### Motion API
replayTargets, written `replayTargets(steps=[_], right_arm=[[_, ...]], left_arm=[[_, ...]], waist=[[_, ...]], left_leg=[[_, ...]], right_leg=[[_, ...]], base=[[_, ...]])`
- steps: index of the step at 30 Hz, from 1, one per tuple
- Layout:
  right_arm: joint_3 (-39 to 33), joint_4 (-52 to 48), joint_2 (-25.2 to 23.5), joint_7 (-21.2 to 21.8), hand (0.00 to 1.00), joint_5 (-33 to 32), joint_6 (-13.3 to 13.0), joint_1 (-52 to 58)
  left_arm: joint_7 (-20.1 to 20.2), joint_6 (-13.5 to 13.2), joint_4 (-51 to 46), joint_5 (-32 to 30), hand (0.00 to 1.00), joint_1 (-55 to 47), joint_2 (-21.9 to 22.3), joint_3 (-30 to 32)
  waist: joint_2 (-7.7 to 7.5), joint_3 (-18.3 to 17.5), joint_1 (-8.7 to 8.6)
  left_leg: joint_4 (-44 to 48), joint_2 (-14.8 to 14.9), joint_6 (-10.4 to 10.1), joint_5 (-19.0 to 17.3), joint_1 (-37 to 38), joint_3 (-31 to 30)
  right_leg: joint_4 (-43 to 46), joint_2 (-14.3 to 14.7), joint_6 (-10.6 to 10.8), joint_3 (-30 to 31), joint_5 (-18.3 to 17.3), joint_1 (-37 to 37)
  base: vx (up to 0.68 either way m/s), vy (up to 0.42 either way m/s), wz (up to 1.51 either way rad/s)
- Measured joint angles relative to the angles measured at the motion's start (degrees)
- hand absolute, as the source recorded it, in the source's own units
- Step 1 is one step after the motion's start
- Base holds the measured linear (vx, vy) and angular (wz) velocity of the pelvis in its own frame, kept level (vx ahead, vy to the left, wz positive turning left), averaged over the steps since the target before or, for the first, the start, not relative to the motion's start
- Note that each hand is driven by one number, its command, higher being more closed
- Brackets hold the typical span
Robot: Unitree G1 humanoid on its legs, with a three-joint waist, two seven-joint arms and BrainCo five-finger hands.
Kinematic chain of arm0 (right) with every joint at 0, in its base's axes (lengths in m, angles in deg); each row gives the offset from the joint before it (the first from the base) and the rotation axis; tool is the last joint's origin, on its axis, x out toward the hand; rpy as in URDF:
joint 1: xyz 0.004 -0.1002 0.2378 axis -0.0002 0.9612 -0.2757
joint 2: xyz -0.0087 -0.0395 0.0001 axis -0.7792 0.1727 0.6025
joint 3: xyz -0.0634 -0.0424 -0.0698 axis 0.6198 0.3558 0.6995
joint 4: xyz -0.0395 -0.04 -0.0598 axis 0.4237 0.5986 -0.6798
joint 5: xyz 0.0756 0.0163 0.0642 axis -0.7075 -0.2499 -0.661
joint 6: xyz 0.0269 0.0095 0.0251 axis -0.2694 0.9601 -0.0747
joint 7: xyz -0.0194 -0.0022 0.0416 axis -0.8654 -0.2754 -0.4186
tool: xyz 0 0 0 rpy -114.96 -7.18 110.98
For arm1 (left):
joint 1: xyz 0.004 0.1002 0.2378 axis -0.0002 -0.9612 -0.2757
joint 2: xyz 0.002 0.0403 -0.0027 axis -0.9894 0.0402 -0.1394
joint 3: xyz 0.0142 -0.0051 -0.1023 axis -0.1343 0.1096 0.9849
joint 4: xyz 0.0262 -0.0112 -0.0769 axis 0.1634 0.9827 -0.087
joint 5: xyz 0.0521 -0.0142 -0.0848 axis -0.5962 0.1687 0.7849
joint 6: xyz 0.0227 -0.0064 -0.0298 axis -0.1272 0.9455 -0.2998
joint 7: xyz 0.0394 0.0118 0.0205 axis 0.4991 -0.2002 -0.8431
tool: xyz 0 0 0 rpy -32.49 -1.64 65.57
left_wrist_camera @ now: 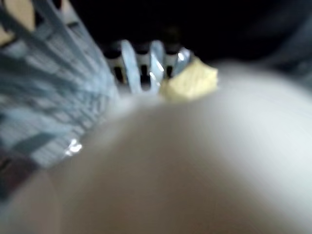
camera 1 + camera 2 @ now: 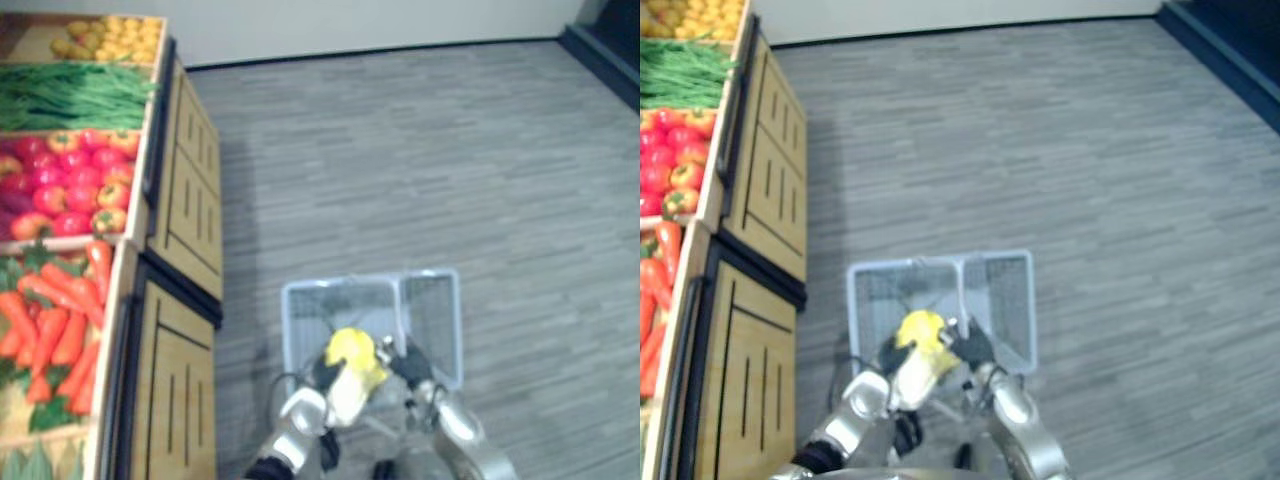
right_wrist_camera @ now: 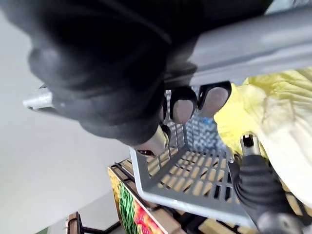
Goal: Pick vegetable in the basket
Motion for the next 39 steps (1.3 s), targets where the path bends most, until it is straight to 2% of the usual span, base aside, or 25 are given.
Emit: replayTargets(steps=[3,7,8,10,11,12,13,15,17,19,21,22,23,24,25,26,28,30,32,33,35,36,37,38,39], right_arm=[[0.2,-0.3,-0.5,2.0,1.0,-2.2,0.8,1.0],[-0.9,-0.4,-1.2,3.7,1.0,-2.1,0.8,2.7],[-1.0,-0.4,-1.2,3.8,1.0,-2.1,0.8,2.8],[-1.2,0.5,-1.7,4.2,1.0,-2.1,0.8,3.4],[-1.4,0.7,-2.7,4.3,1.0,-1.9,0.8,4.8],[-2.8,2.9,-2.4,4.6,1.0,-1.3,0.8,3.8],[-3.5,4.2,-2.8,4.3,1.0,-0.8,1.0,3.2],[-5.4,8.6,-3.2,4.0,1.0,1.3,1.8,1.8],[-7.7,12.0,-3.5,3.6,1.0,3.7,1.9,1.6],[-10.5,16.0,-4.2,2.1,1.0,6.1,2.8,0.5],[-14.2,19.9,-6.0,0.9,1.0,8.5,3.5,-1.3],[-15.1,22.2,-6.6,0.5,1.0,10.8,3.4,-2.6],[-16.2,24.1,-7.3,0.2,1.0,12.7,3.4,-3.7],[-16.9,26.1,-8.2,0.2,1.0,13.3,3.3,-4.4],[-18.3,29.4,-9.3,0.0,1.0,15.5,3.3,-5.5],[-19.5,31.5,-9.6,0.0,1.0,17.2,3.3,-6.9],[-21.5,38.0,-10.5,-0.2,1.0,21.0,3.3,-12.1],[-24.6,44.8,-11.5,-1.0,1.0,25.2,3.4,-15.6],[-25.6,46.1,-11.6,-1.6,1.0,27.4,3.4,-15.2],[-25.7,47.0,-11.6,-2.1,1.0,28.6,3.4,-15.1],[-26.2,48.5,-11.5,-2.2,1.0,29.0,3.2,-15.1],[-27.6,50.4,-11.6,-2.2,1.0,29.7,2.9,-15.7],[-28.4,50.8,-11.6,-2.2,1.0,29.7,2.9,-15.9],[-29.8,52.6,-11.6,-2.2,1.0,29.8,2.8,-16.0],[-30.4,53.5,-11.6,-2.2,1.0,29.8,2.7,-15.9]], left_arm=[[-0.4,0.5,2.6,-0.9,0.0,-0.5,-0.9,0.6],[-1.7,0.3,3.2,-2.0,0.0,-1.2,-2.4,2.5],[-1.9,0.3,3.2,-2.2,0.0,-1.2,-2.4,2.9],[-1.8,0.3,3.3,-2.3,0.0,-1.5,-2.2,4.7],[-1.8,0.3,3.2,-2.3,0.0,-2.2,-2.2,5.6],[-1.7,0.2,4.4,-2.2,0.0,-2.5,-0.2,7.5],[-1.6,-0.2,4.4,-2.1,0.0,-3.2,0.3,8.2],[-1.5,-1.1,4.1,-1.0,0.0,-5.4,2.1,11.1],[-1.0,-2.0,3.7,2.4,0.0,-7.4,3.6,11.6],[0.1,-3.0,0.8,6.1,0.0,-9.2,5.0,11.6],[1.1,-4.3,-0.3,8.9,0.0,-9.4,5.7,11.3],[1.7,-4.5,-0.2,10.1,0.0,-9.5,5.7,11.2],[2.5,-4.7,0.1,10.2,0.0,-9.5,5.8,11.2],[2.8,-4.6,0.5,10.2,0.0,-9.5,5.8,11.6],[2.9,-4.6,1.6,10.2,0.0,-9.6,5.8,11.6],[3.0,-4.7,1.9,10.2,0.0,-9.7,5.8,11.5],[3.7,-4.7,2.1,10.5,0.0,-9.6,5.8,11.6],[5.3,-4.7,4.2,12.2,0.0,-9.5,5.9,11.4],[5.4,-4.7,5.4,12.2,0.0,-9.4,5.9,11.3],[5.5,-4.7,5.5,12.2,0.0,-9.4,5.9,11.2],[5.5,-4.7,6.0,12.1,0.0,-9.3,5.8,11.2],[5.5,-4.7,6.4,11.7,0.0,-8.8,5.8,10.6],[5.5,-4.7,6.5,11.6,0.0,-8.4,5.8,10.1],[5.6,-4.6,7.6,11.5,0.0,-7.8,5.8,9.8],[5.6,-4.6,7.9,11.4,0.0,-7.6,5.7,9.4]], waist=[[0.77,0.8,-1.15],[1.05,1.0,-1.96],[1.3,1.0,-2.47],[1.2,0.9,-2.83],[-0.38,0.2,-2.83],[2.88,0.8,-2.7],[3.61,0.5,-2.62],[5.01,0.5,-1.85],[5.92,1.1,-1.21],[6.56,1.6,-0.28],[6.21,1.7,0.81],[6.83,1.5,0.54],[8.08,0.8,0.31],[8.05,0.5,0.28],[6.66,-0.7,0.18],[6.14,-1.2,0.33],[5.3,-1.2,0.48],[5.19,-1.2,0.34],[4.96,-1.1,-0.16],[4.87,-1.0,-0.29],[6.04,-0.4,-1.3],[7.03,0.1,-2.07],[7.56,0.5,-2.37],[7.29,0.6,-2.81],[6.56,0.6,-2.86]], left_leg=[[-1.3,0.3,0.1,-0.2,7.1,-4.2],[-2.7,2.5,0.0,-0.2,10.6,-8.2],[-2.8,3.2,-0.9,-0.8,11.0,-8.9],[-2.7,4.2,-4.6,-2.8,12.1,-11.0],[-2.6,3.9,-8.8,-5.3,13.3,-12.2],[-2.1,6.9,-11.6,-7.9,14.6,-13.0],[-1.4,7.9,-11.6,-7.9,14.6,-13.0],[11.2,11.7,-11.4,-7.8,9.8,-14.6],[27.7,15.0,-9.9,-3.7,2.3,-16.5],[37.6,17.0,-9.7,-5.9,-3.0,-13.7],[34.6,15.3,-9.8,-8.2,-5.4,-7.6],[27.1,14.0,-9.6,-7.1,-5.6,-1.0],[18.7,13.6,-7.7,-1.0,-5.5,8.0],[16.7,13.7,-4.5,-1.7,-4.3,13.7],[13.1,12.1,-2.1,-2.2,-3.2,19.1],[10.7,10.5,-0.1,-2.9,-3.3,20.9],[6.7,7.1,1.5,-3.9,-2.2,18.9],[1.0,2.1,1.2,-3.7,4.0,13.9],[-0.7,0.2,0.3,-4.7,7.5,7.3],[-0.9,0.2,0.1,-5.0,8.7,3.1],[-1.6,1.1,-0.8,-4.4,9.7,-4.0],[-1.9,2.9,-1.8,-3.8,10.1,-8.9],[-1.9,3.8,-2.5,-3.4,10.1,-11.5],[-2.1,4.5,-4.0,-2.4,9.9,-16.0],[-2.2,4.1,-4.8,-2.2,9.8,-17.9]], right_leg=[[2.9,-3.5,-2.8,-3.8,-1.8,-0.8],[-14.1,-0.9,-2.5,-2.2,-1.8,-3.0],[-22.8,0.7,-1.2,1.0,-0.5,-3.6],[-37.8,2.6,-1.2,6.4,6.0,-2.5],[-43.9,1.9,-1.0,8.8,15.3,-1.3],[-40.6,4.1,-0.9,7.0,15.5,-1.1],[-39.7,4.8,-1.6,6.5,13.9,-1.0],[-39.5,6.7,-2.6,4.8,8.1,1.6],[-41.6,7.4,-3.9,2.2,7.0,6.2],[-44.0,7.3,-4.7,0.2,5.9,10.8],[-46.1,5.9,-4.8,-2.0,5.4,13.9],[-47.8,5.6,-4.5,-4.2,5.3,15.9],[-48.8,6.2,-4.2,-8.0,4.7,17.6],[-48.8,5.9,-3.5,-10.0,4.0,18.5],[-48.4,4.5,-2.2,-14.8,1.8,19.4],[-47.2,4.0,-1.4,-17.9,0.6,19.8],[-43.6,2.3,-0.1,-22.3,-0.5,21.0],[-23.5,-3.9,1.5,-22.1,-0.9,19.7],[-5.9,-8.3,2.0,-16.3,1.7,14.5],[-2.7,-8.4,0.7,-13.1,0.9,11.5],[-5.5,-7.6,-1.1,-10.9,-0.4,8.0],[-11.5,-5.1,-1.9,-7.3,-1.2,6.4],[-15.6,-3.0,-1.8,-4.7,-1.1,6.0],[-25.1,-0.3,0.0,3.3,0.0,6.0],[-30.1,0.3,1.3,7.8,0.8,6.4]], base=[[0.5,0.07,0.59],[0.43,-0.127,0.74],[0.35,-0.251,0.82],[0.44,-0.338,0.82],[0.42,-0.375,0.7],[0.41,-0.37,0.59],[0.37,-0.355,0.21],[0.28,-0.328,0.29],[0.23,-0.257,0.59],[0.31,-0.185,0.57],[0.28,-0.079,0.5],[0.32,-0.016,0.84],[0.22,0.0,1.08],[0.34,0.006,1.75],[0.27,-0.01,1.94],[0.42,-0.002,2.31],[0.37,0.027,1.54],[0.5,0.059,1.33],[0.46,-0.048,1.71],[0.46,-0.115,1.79],[0.43,-0.215,1.94],[0.37,-0.294,2.1],[0.3,-0.356,2.19],[0.2,-0.311,1.87],[0.29,-0.521,2.33]])
